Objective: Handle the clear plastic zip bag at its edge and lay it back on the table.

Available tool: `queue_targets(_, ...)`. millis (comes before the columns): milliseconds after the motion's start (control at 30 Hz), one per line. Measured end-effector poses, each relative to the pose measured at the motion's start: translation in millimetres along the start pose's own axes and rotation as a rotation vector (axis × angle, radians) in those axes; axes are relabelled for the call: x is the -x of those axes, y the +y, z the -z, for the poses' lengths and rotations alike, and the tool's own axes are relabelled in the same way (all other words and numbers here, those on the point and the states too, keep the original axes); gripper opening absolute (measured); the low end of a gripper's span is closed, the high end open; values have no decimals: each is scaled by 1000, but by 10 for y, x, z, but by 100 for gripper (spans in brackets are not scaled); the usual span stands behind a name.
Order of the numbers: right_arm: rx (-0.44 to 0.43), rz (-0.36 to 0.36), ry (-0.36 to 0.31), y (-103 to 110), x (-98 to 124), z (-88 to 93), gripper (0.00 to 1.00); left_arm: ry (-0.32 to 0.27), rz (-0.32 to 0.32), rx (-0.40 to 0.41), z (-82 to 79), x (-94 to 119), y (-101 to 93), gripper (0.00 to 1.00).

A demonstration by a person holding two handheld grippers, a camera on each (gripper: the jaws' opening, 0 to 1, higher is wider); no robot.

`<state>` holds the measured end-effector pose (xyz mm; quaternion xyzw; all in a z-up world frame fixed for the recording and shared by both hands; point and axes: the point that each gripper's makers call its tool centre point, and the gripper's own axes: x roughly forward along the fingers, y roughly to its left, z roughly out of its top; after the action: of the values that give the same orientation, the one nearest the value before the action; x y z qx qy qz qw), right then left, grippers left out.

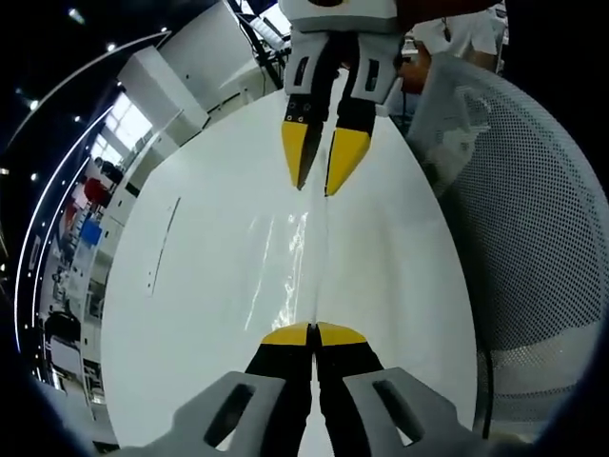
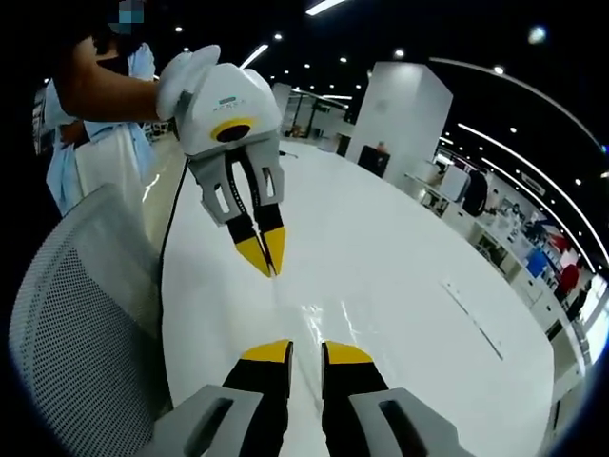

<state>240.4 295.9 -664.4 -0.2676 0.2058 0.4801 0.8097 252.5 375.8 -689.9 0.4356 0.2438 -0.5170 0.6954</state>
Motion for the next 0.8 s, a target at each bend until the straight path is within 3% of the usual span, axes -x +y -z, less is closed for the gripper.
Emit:
queue_targets(533,-2,-14,38,63,-83,149,8,-28,3,4,-110,10,-50,0)
queue_targets(800,0,-22,48,105,-103,197,3,-67,-9,3,-244,44,-29,0)
